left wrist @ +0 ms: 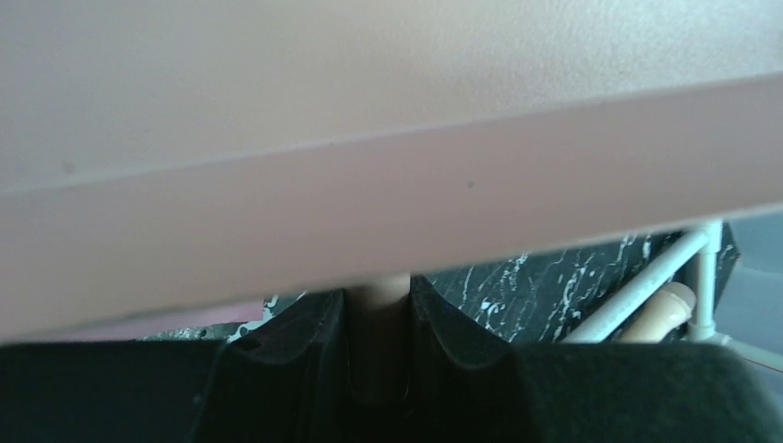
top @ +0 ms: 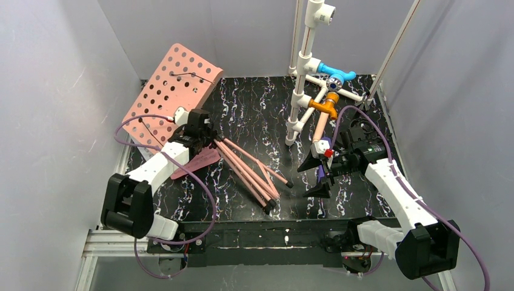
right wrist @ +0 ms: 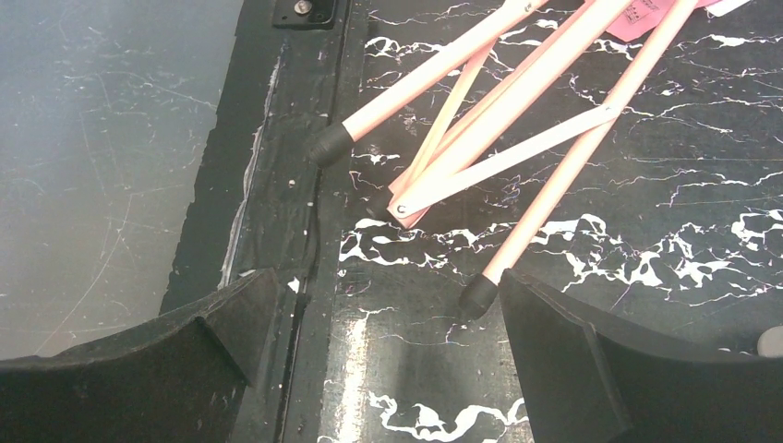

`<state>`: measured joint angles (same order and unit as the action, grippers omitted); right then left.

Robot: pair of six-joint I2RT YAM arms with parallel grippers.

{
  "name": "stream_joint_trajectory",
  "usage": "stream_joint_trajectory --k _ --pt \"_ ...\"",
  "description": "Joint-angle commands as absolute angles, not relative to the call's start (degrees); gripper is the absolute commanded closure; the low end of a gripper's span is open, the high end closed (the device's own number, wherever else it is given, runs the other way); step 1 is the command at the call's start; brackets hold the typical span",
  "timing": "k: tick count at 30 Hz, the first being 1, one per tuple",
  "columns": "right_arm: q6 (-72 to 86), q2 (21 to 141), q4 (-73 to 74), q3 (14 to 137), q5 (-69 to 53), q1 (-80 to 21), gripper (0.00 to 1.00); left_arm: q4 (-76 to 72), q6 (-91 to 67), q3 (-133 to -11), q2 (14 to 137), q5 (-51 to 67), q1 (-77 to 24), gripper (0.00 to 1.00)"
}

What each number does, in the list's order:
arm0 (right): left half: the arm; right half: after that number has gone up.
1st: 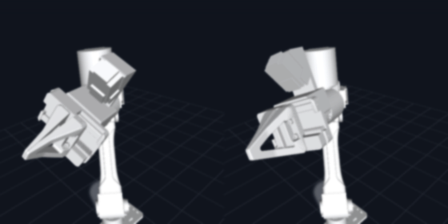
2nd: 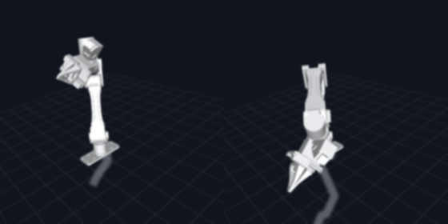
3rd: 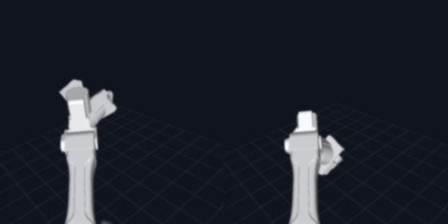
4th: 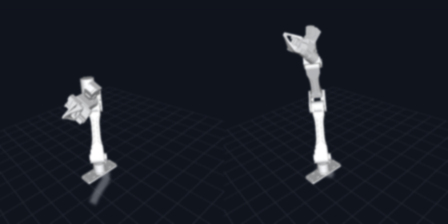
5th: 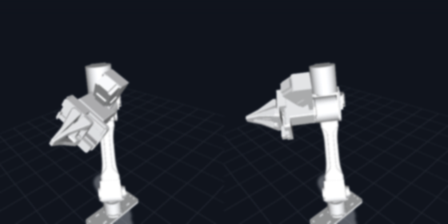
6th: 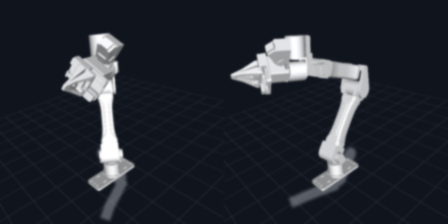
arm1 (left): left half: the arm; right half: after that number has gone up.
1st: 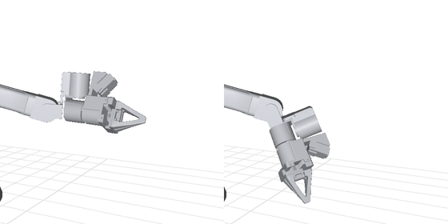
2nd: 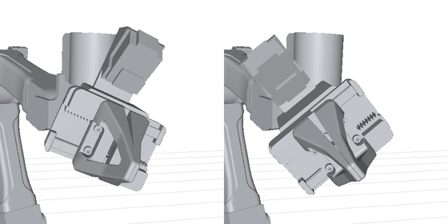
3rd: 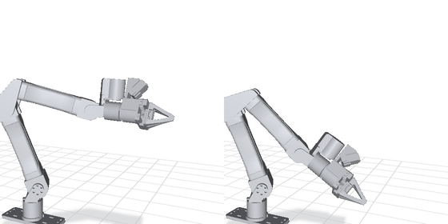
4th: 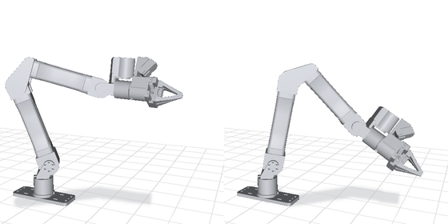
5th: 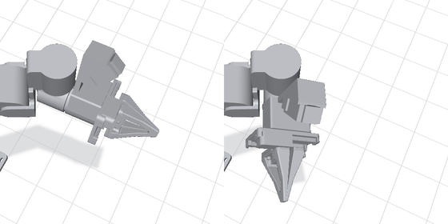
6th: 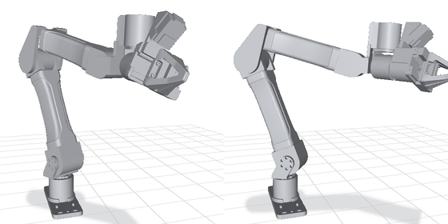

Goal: Pack up the instrument practice props
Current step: Place the music stand at the center of the board.

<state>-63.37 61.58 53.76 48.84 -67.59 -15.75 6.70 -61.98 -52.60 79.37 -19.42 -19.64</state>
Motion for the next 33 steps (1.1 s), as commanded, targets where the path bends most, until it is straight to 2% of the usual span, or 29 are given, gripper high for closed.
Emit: stream_joint_trajectory --k 1,25,33 --pt "-63.2 60.4 52.9 47.8 -68.1 -15.3 0.00 -3.5 -61.9 -57.5 78.7 -20.6 -19.4 1.00" --pt "-62.8 59.8 52.4 46.8 -67.6 -14.5 0.00 -3.7 -65.2 -55.7 91.0 -14.4 -19.3 1.00" --pt "-62.8 59.9 52.3 46.5 -67.6 -14.3 0.00 -3.7 -66.8 -54.7 93.8 -12.0 -19.3 0.81"
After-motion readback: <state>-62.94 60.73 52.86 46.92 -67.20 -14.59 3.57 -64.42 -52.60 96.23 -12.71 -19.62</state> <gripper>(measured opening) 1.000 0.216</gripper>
